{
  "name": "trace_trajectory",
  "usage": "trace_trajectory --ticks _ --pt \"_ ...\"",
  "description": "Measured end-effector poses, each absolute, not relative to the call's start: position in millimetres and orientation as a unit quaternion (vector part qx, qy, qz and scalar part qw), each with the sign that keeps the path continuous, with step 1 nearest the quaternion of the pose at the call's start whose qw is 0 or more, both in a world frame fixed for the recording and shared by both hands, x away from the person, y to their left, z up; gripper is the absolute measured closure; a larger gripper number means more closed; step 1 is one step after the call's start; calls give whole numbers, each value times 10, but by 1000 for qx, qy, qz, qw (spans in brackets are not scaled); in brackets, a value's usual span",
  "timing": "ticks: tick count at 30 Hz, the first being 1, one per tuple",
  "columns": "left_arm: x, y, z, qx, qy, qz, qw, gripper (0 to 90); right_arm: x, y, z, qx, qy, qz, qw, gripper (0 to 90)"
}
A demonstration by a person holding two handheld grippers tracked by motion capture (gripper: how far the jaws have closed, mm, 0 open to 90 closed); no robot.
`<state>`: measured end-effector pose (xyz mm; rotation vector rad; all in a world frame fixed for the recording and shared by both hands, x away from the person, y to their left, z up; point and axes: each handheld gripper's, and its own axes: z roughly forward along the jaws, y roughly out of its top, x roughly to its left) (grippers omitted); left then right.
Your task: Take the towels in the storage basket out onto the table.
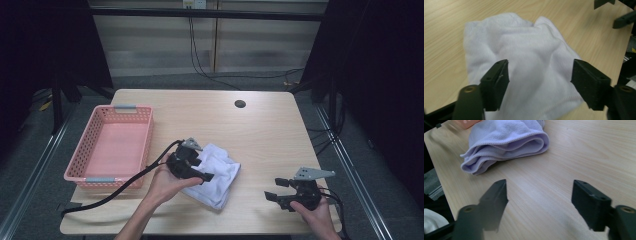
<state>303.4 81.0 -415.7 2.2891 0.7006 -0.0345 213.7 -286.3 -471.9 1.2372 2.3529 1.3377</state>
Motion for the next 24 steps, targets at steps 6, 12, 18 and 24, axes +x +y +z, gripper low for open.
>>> trace_trajectory --ticks 6,12,18,24 --pt "2794 1010 -4284 896 269 -18 352 481 2089 -2674 -4622 385 797 455 100 477" --pt "2600 1032 -4453 895 262 -35 361 572 2074 -2234 -4658 340 827 441 80 544" --pt "2551 840 -4477 893 240 -53 377 574 2275 -1780 -4688 306 842 440 57 515" --pt "2638 656 -4570 904 212 -37 370 476 2404 -1711 -4732 300 842 446 51 532"
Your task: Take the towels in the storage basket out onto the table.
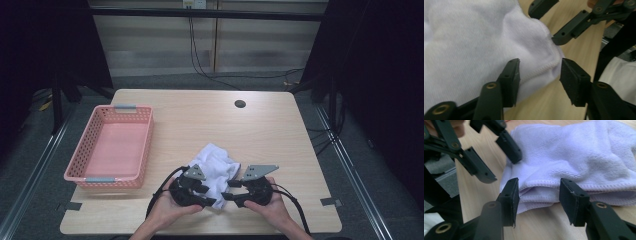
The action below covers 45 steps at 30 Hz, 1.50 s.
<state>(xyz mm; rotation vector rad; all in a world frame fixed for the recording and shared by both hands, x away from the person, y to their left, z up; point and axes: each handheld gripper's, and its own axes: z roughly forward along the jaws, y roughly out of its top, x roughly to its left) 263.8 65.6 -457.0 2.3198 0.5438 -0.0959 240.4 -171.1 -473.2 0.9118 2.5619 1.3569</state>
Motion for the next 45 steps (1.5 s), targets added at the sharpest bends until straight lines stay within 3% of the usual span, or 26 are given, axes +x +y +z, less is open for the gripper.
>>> trace_trajectory --ticks 3,8,9,11,12,14,17,28,31,32,33,34,35,36,38,45 --pt "2665 554 -4589 908 204 -36 364 439 2395 -1848 -4734 322 831 451 60 600" --pt "2677 467 -4682 915 185 -27 356 422 2375 -1963 -4795 337 829 442 60 612" --pt "2677 462 -4695 913 195 -25 358 446 2365 -1982 -4808 337 831 440 58 602" --pt "2698 461 -4716 917 188 -12 353 597 2343 -1996 -4824 338 832 436 56 578" --pt "2716 469 -4724 921 180 -4 346 597 2338 -1996 -4830 336 833 435 55 558" --pt "2761 489 -4743 914 199 -8 353 744 2339 -1984 -4843 334 834 436 53 523" --pt "2821 508 -4742 913 196 -25 357 856 2342 -1953 -4867 328 837 436 43 483" --pt "2897 544 -4742 897 225 -53 378 877 2423 -1693 -4936 304 844 440 34 383" --pt "2917 558 -4746 894 226 -59 383 877 2427 -1650 -4967 303 849 431 45 419" --pt "2918 558 -4747 893 227 -59 384 877 2424 -1642 -4981 304 851 426 44 562" --pt "2921 561 -4744 894 226 -57 383 877 2424 -1642 -4981 304 851 426 44 562" --pt "2921 563 -4738 893 227 -57 384 878 2417 -1632 -4990 301 857 414 57 663" --pt "2918 569 -4732 891 229 -57 387 878 2417 -1632 -4990 301 857 414 57 663" --pt "2923 582 -4718 891 228 -57 389 878 2419 -1640 -4989 302 857 413 58 725" --pt "2923 613 -4683 884 231 -59 402 878 2427 -1690 -4943 309 850 423 55 768" --pt "2990 899 -4471 858 261 -31 442 879 2488 -1902 -4808 328 832 442 71 772"
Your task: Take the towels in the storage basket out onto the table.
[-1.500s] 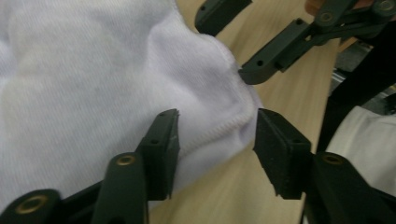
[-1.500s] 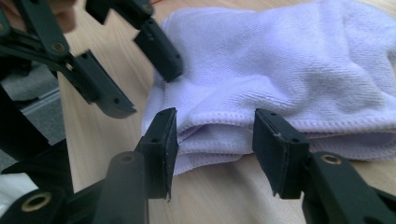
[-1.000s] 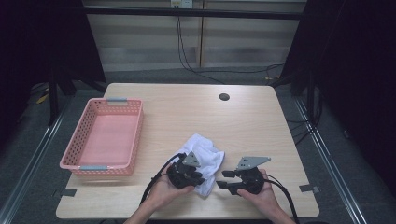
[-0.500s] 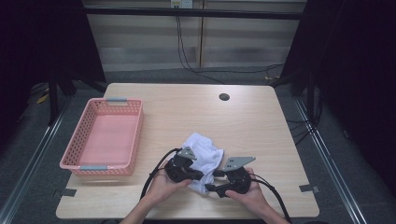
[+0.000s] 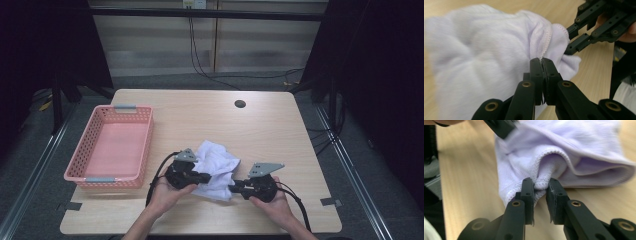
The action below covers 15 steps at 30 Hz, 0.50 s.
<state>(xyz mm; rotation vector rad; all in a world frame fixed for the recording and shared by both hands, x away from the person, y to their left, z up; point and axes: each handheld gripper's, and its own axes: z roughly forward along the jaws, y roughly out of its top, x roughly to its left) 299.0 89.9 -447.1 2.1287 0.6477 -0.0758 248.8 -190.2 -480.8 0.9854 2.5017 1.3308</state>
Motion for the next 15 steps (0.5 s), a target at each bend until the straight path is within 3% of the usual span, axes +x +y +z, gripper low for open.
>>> trace_trajectory --ticks 8,12,14,15 --pt "3038 1168 -4385 836 295 -9 462 880 2565 -2296 -4655 374 798 460 110 764" --pt "3046 1251 -4338 831 307 3 463 879 2595 -2518 -4556 400 775 469 138 803" --pt "3053 1306 -4287 823 311 3 475 880 2623 -2642 -4487 413 763 476 147 875" --pt "3059 1325 -4271 818 312 -4 483 879 2649 -2719 -4443 414 756 488 138 846"
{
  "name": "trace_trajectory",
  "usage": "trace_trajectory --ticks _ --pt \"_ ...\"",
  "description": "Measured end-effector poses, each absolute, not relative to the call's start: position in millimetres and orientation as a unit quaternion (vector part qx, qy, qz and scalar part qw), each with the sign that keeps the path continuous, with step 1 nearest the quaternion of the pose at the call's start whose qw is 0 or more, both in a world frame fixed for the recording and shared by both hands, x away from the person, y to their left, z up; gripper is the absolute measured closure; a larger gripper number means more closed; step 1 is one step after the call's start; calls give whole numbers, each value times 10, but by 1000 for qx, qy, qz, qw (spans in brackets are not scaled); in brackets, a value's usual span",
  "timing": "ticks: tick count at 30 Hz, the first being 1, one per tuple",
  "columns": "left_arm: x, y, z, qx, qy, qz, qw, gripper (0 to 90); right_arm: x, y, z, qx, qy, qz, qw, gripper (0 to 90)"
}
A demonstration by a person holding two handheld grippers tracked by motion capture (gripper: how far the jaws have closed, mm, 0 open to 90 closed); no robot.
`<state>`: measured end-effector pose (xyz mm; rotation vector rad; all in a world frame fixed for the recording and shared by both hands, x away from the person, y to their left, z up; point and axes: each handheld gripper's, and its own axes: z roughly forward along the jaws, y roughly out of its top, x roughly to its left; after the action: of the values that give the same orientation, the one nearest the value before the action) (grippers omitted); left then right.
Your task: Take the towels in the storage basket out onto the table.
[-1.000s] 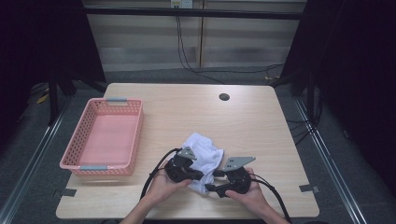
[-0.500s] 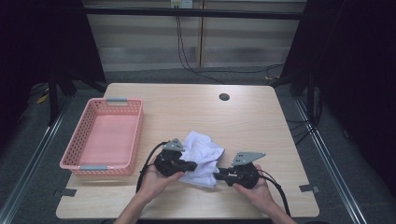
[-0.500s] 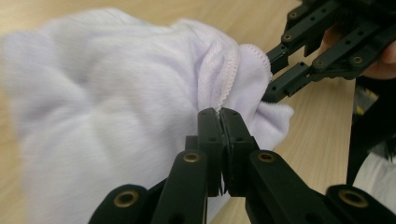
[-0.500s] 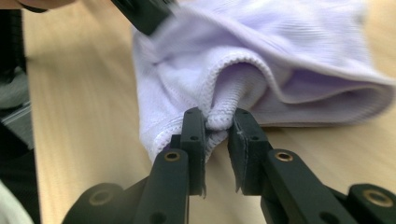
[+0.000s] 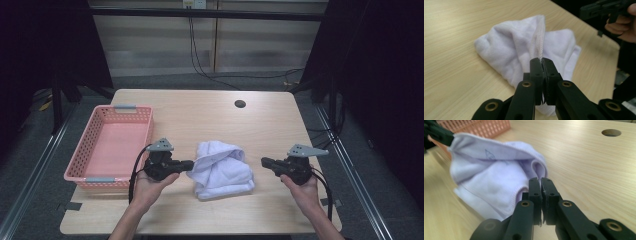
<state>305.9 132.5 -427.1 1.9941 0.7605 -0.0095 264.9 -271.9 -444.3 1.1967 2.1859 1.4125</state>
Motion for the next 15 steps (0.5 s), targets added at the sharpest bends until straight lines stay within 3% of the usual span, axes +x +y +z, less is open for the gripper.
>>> trace_trajectory --ticks 1,2,4,6,9,13,14,15 --pt "3063 1328 -4266 818 312 -4 483 879 2649 -2719 -4443 414 756 488 138 846" --pt "3064 1315 -4273 822 312 3 477 879 2661 -2663 -4458 406 755 504 109 689" --pt "3073 1268 -4313 831 313 11 460 879 2659 -2575 -4478 397 763 499 106 671" --pt "3086 1235 -4350 835 314 9 453 874 2685 -2296 -4550 368 795 471 106 524" --pt "3115 1210 -4408 836 311 -12 452 845 2755 -2180 -4602 363 803 461 102 473" --pt "3111 1106 -4444 834 297 -34 463 586 2835 -2040 -4752 353 819 442 90 393" --pt "3112 1058 -4463 841 289 -32 456 475 2828 -1991 -4835 351 828 428 84 389" --pt "3118 1009 -4495 848 291 -23 443 475 2828 -1991 -4835 351 828 428 84 389"
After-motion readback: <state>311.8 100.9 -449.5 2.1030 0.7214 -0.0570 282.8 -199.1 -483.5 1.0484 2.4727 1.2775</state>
